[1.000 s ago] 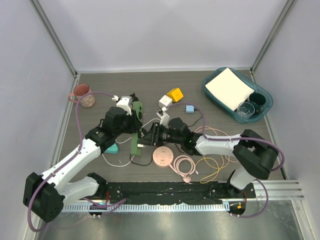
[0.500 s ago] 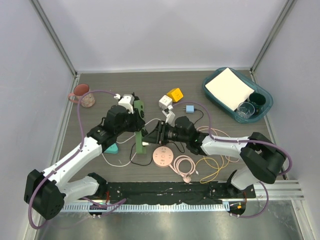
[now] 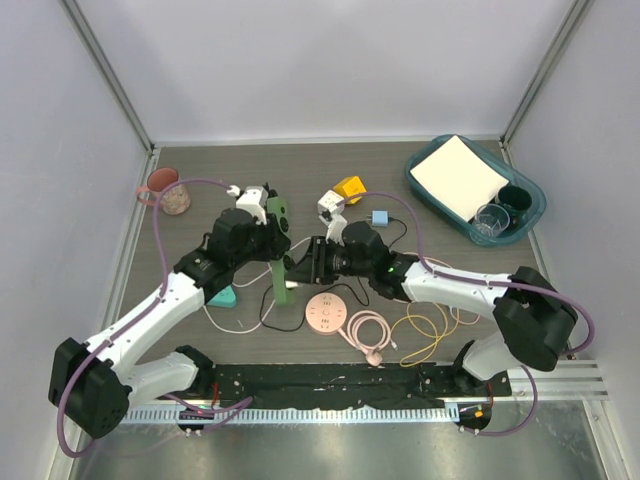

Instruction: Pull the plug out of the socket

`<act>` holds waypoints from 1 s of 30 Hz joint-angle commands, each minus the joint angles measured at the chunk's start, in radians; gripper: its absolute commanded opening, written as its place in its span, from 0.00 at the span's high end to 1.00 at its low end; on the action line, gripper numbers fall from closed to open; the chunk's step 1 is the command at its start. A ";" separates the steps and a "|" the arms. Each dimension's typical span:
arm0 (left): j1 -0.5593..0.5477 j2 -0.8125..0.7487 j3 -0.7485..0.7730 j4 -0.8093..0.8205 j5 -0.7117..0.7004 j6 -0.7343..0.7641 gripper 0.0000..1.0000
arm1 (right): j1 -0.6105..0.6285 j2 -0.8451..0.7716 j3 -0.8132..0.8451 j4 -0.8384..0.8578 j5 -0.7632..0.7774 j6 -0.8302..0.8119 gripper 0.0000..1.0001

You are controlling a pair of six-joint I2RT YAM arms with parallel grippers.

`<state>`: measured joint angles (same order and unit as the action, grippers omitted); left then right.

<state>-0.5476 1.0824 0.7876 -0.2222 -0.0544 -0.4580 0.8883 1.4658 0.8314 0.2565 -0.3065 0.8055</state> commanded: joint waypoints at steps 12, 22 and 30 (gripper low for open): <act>0.057 0.074 0.055 -0.088 -0.130 0.282 1.00 | -0.066 -0.070 -0.014 0.000 -0.039 -0.018 0.99; 0.063 0.028 0.010 0.000 0.002 0.285 1.00 | -0.091 -0.131 -0.067 0.117 -0.170 0.038 0.99; 0.063 0.028 0.012 -0.006 0.011 0.292 1.00 | -0.115 -0.051 -0.141 0.363 -0.299 0.190 0.99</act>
<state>-0.5438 1.1252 0.8169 -0.1577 0.0864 -0.3786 0.8032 1.4380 0.7013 0.4767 -0.4709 0.9466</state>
